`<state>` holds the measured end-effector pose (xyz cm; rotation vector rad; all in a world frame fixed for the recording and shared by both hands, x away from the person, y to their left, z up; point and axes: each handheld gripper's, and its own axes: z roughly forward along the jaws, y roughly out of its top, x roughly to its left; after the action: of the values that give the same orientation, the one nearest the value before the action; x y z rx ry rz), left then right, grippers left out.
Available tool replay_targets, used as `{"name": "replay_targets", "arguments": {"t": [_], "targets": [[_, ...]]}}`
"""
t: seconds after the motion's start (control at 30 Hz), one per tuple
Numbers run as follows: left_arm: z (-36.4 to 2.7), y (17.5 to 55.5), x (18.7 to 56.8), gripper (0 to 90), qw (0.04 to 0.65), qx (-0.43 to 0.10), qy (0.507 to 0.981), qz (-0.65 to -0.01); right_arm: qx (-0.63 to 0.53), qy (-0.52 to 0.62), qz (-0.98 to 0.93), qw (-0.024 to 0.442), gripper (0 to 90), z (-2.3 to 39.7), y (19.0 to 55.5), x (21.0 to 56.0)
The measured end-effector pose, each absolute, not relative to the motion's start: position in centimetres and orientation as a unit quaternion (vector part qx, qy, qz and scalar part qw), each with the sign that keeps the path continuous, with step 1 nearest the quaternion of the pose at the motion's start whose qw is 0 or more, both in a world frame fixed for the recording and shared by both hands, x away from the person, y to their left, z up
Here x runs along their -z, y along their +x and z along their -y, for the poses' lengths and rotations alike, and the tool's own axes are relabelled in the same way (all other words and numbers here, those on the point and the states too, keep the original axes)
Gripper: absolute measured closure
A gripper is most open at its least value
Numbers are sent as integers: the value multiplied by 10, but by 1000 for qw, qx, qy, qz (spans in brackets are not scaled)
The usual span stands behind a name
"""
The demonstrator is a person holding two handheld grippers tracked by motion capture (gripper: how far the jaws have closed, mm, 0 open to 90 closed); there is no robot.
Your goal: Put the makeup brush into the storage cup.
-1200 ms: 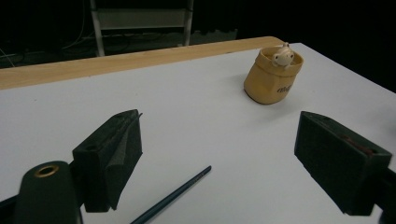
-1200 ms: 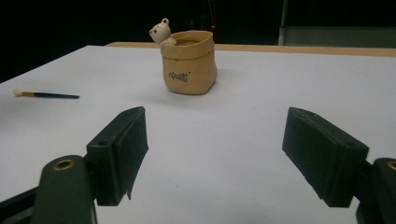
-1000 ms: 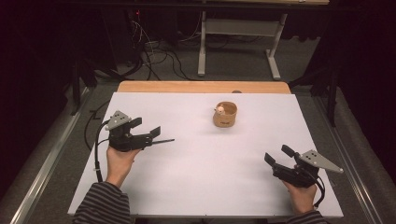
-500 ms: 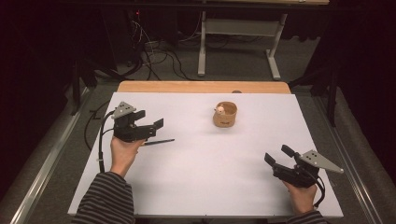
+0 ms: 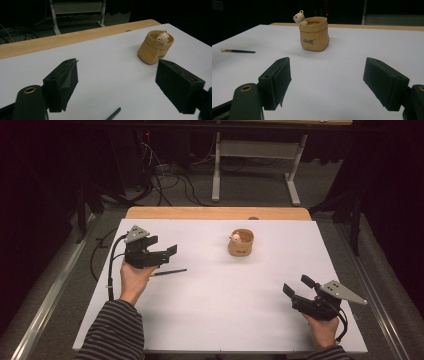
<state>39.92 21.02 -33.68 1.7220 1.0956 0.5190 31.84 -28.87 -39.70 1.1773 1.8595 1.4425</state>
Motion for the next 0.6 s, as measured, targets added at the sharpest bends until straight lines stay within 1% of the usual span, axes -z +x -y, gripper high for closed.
{"name": "replay_targets", "arguments": {"t": [0.27,0.43,0.6], "targets": [[-207,405,333,196,487,-212,721,-445,-528,436,-684,251,240,289,319,397],[-207,409,334,193,485,-210,716,-456,-530,435,-682,253,240,289,318,397],[-207,415,334,195,474,-211,722,-459,-531,435,-682,252,240,289,318,397]]}}
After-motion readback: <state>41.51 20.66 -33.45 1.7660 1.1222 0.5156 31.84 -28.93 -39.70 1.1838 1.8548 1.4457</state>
